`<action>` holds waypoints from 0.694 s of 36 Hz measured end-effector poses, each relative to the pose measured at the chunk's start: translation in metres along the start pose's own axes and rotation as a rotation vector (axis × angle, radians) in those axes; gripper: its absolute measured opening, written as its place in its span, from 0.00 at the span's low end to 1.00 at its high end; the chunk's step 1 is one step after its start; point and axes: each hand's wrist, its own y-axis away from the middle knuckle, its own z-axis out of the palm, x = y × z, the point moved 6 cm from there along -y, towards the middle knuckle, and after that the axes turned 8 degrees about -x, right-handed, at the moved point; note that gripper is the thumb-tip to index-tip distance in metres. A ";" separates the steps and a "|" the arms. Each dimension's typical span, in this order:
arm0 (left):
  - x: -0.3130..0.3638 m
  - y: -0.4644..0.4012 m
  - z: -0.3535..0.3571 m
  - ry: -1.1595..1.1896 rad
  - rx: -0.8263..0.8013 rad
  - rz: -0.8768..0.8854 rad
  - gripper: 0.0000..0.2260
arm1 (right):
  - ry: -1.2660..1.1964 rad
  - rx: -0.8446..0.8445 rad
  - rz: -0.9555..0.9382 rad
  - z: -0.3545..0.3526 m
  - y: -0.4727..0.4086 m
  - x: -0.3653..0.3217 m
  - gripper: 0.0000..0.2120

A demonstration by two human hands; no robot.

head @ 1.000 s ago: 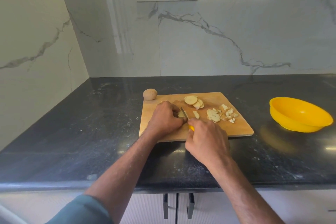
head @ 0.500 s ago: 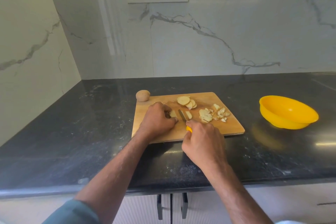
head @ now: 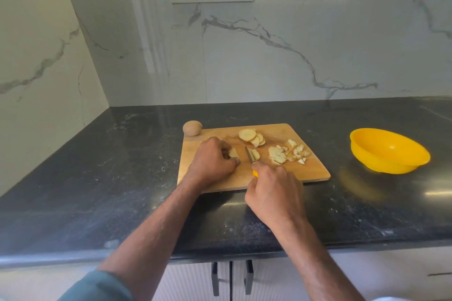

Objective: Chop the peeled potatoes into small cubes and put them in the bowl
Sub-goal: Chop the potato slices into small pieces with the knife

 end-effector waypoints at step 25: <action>0.008 0.006 -0.004 0.014 0.024 -0.012 0.14 | -0.083 0.013 -0.119 0.003 -0.003 -0.008 0.19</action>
